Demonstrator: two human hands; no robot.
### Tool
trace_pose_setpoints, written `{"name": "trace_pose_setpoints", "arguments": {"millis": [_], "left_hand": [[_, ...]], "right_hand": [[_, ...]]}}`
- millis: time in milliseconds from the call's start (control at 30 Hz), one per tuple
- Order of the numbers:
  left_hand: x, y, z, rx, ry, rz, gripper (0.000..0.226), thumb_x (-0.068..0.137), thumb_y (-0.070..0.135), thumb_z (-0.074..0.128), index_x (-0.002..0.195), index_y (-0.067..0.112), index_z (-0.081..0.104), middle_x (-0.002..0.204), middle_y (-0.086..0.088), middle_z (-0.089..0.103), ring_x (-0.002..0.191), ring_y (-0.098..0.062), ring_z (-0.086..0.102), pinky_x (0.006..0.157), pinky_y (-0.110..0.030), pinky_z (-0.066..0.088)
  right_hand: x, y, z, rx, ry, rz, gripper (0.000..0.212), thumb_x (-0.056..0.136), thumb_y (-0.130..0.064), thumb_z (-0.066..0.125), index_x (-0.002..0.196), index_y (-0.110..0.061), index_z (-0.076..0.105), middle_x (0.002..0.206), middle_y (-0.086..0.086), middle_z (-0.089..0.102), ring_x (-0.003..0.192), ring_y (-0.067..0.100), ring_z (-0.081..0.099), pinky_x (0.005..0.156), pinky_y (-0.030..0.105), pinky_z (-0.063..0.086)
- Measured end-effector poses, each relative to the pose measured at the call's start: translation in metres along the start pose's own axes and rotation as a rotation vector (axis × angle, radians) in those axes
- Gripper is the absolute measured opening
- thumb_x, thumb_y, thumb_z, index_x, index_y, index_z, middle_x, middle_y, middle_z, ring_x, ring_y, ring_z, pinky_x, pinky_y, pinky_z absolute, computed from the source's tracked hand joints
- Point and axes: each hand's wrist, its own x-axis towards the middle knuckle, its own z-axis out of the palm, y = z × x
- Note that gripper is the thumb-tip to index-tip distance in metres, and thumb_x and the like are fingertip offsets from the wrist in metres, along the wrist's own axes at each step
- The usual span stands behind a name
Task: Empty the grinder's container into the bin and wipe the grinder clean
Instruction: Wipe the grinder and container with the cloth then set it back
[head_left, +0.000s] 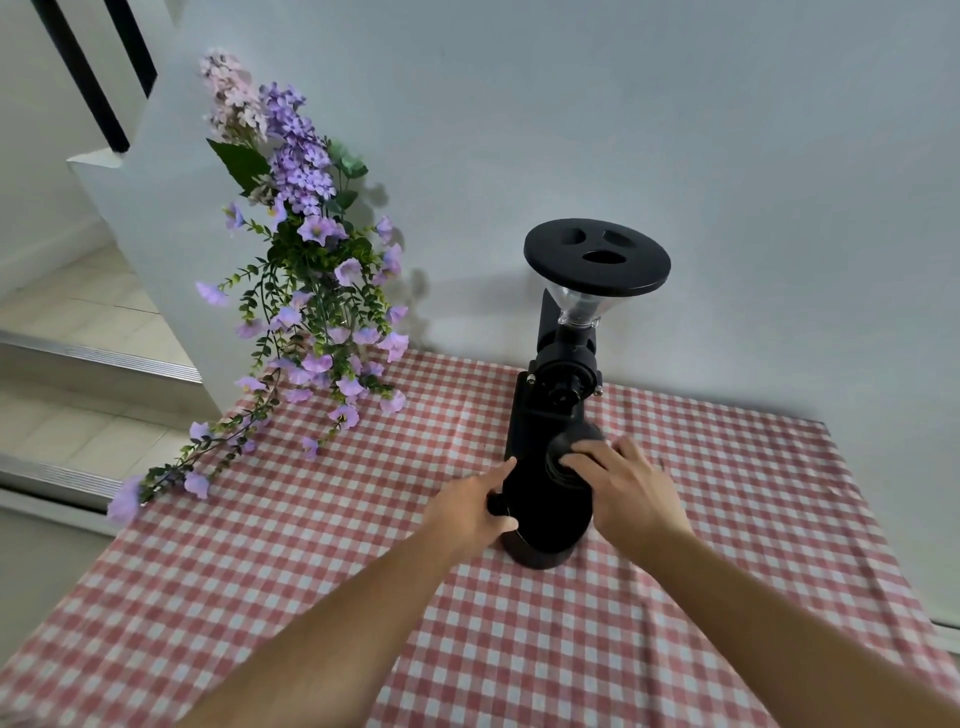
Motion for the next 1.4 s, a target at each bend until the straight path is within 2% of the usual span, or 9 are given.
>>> {"name": "trace_pose_setpoints", "arguments": {"millis": [167, 267, 367, 667, 867, 1000, 1133, 1267, 1400], "left_hand": [[0.0, -0.001, 0.002, -0.02, 0.012, 0.003, 0.074, 0.093, 0.033, 0.062, 0.153, 0.043, 0.019, 0.128, 0.003, 0.062, 0.107, -0.016, 0.063, 0.091, -0.035, 0.054], [0.0, -0.003, 0.004, -0.038, 0.031, 0.014, 0.073, 0.093, 0.033, 0.062, 0.152, 0.045, 0.019, 0.132, 0.003, 0.059, 0.11, -0.015, 0.061, 0.092, -0.033, 0.054], [-0.001, -0.003, 0.007, 0.011, 0.064, 0.006, 0.072, 0.094, 0.036, 0.06, 0.151, 0.047, 0.018, 0.133, 0.005, 0.057, 0.103, -0.013, 0.062, 0.079, -0.026, 0.054], [0.002, -0.003, 0.011, 0.023, 0.085, 0.004, 0.075, 0.092, 0.038, 0.063, 0.149, 0.052, 0.016, 0.133, 0.006, 0.057, 0.093, -0.015, 0.065, 0.054, -0.018, 0.04], [0.002, -0.006, 0.012, 0.042, 0.09, 0.021, 0.075, 0.092, 0.04, 0.062, 0.149, 0.051, 0.016, 0.141, 0.004, 0.053, 0.118, -0.015, 0.057, 0.083, -0.027, 0.054], [0.004, -0.006, 0.008, 0.064, 0.054, 0.027, 0.077, 0.091, 0.04, 0.064, 0.15, 0.049, 0.015, 0.148, 0.002, 0.049, 0.12, -0.017, 0.057, 0.082, -0.025, 0.052], [0.006, -0.004, 0.004, -0.056, -0.055, -0.024, 0.067, 0.097, 0.03, 0.056, 0.151, 0.048, 0.019, 0.15, -0.001, 0.046, 0.132, -0.021, 0.049, 0.105, -0.035, 0.044], [0.002, -0.005, 0.001, -0.104, -0.055, -0.023, 0.07, 0.098, 0.022, 0.057, 0.151, 0.045, 0.019, 0.144, 0.0, 0.052, 0.111, -0.02, 0.062, 0.086, -0.029, 0.054], [0.003, -0.005, 0.001, -0.072, -0.039, 0.011, 0.068, 0.1, 0.019, 0.052, 0.149, 0.05, 0.017, 0.147, -0.006, 0.049, 0.094, -0.02, 0.066, 0.07, -0.026, 0.051]], "right_hand": [[0.019, -0.008, 0.008, -0.248, -0.185, -0.29, 0.061, 0.088, -0.021, 0.058, 0.141, -0.029, 0.029, 0.147, 0.004, 0.026, 0.123, 0.03, 0.03, 0.092, 0.043, 0.042], [0.015, 0.002, 0.014, -0.408, -0.209, -0.231, 0.063, 0.089, -0.023, 0.055, 0.144, -0.021, 0.024, 0.147, 0.012, 0.023, 0.127, 0.035, 0.027, 0.097, 0.045, 0.04], [0.009, 0.004, 0.013, -0.448, -0.214, -0.186, 0.061, 0.089, -0.021, 0.054, 0.142, -0.016, 0.026, 0.144, 0.014, 0.025, 0.125, 0.036, 0.03, 0.094, 0.045, 0.043], [-0.048, -0.011, 0.029, -0.107, -0.258, 0.156, 0.072, 0.088, -0.011, 0.052, 0.146, -0.023, 0.011, 0.148, 0.011, 0.017, 0.126, 0.029, 0.032, 0.08, 0.029, 0.053], [-0.071, -0.063, 0.055, 0.2, -0.368, 0.255, 0.067, 0.088, -0.007, 0.048, 0.144, -0.027, 0.019, 0.145, 0.001, 0.021, 0.109, 0.018, 0.042, 0.073, 0.025, 0.048], [-0.055, -0.069, 0.039, 0.395, -0.287, 0.325, 0.043, 0.091, -0.018, 0.045, 0.133, -0.028, 0.043, 0.122, -0.004, 0.04, 0.079, 0.01, 0.048, 0.059, 0.02, 0.04], [-0.039, -0.044, 0.013, 0.549, -0.063, 0.422, 0.038, 0.09, -0.028, 0.049, 0.127, -0.025, 0.053, 0.114, -0.005, 0.052, 0.074, 0.007, 0.054, 0.051, 0.014, 0.037], [-0.02, -0.044, 0.003, 0.493, 0.085, 0.377, 0.047, 0.091, -0.024, 0.047, 0.138, -0.025, 0.041, 0.115, -0.006, 0.047, 0.094, 0.012, 0.05, 0.063, 0.02, 0.043], [-0.036, -0.07, 0.034, 0.34, -0.209, 0.264, 0.062, 0.093, -0.017, 0.046, 0.145, -0.032, 0.017, 0.136, -0.001, 0.03, 0.108, 0.016, 0.044, 0.075, 0.025, 0.05]]}}
